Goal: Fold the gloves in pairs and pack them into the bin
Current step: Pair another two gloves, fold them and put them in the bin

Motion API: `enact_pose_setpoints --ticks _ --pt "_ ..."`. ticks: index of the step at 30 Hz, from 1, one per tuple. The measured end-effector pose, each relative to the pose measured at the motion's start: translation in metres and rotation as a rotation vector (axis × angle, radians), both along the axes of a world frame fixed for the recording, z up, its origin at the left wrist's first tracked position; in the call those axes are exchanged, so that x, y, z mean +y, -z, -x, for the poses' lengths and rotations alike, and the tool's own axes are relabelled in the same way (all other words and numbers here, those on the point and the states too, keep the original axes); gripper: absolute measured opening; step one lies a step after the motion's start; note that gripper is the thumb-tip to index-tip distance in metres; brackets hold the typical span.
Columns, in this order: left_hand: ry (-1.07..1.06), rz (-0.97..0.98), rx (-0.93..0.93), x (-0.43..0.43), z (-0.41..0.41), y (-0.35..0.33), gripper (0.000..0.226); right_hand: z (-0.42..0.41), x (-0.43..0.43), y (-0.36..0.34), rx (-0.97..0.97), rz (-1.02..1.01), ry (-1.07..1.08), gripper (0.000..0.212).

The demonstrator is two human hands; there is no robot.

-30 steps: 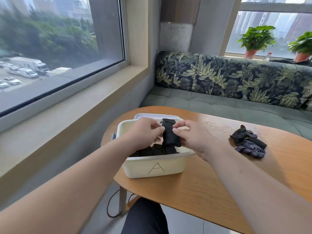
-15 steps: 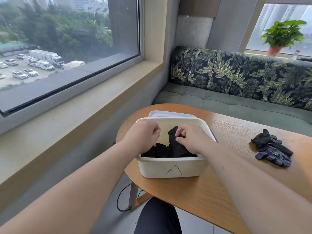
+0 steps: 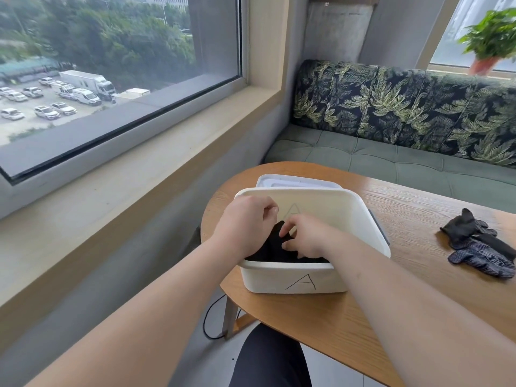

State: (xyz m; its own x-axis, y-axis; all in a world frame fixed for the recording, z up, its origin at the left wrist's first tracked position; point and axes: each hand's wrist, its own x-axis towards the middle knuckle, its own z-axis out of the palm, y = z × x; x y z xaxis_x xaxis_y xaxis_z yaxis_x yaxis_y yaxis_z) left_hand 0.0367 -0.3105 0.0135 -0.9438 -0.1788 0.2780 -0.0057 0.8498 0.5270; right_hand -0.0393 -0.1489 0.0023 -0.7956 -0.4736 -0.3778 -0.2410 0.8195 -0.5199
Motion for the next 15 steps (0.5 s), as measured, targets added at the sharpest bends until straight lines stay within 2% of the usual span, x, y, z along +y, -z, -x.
enact_pose_setpoints --ticks 4,6,10,12,15 --pt "-0.002 0.002 0.036 -0.0012 0.0023 0.0045 0.020 0.0046 0.0009 0.0045 -0.097 0.076 0.053 0.019" --pt "-0.003 0.003 0.046 -0.0017 0.0032 0.0056 0.020 0.0033 -0.0005 0.0066 -0.091 0.036 0.017 0.022" --pt "-0.021 0.000 0.070 -0.0015 0.0035 0.0056 0.019 -0.0015 -0.0032 0.0064 0.122 -0.133 -0.112 0.029" --pt "-0.021 -0.010 0.071 -0.0018 0.0040 0.0056 0.018 -0.0009 -0.0038 0.0063 0.206 -0.113 -0.108 0.029" --pt "-0.018 0.002 0.051 -0.0019 0.0040 0.0066 0.018 0.0008 -0.0050 0.0068 0.226 -0.058 -0.096 0.021"
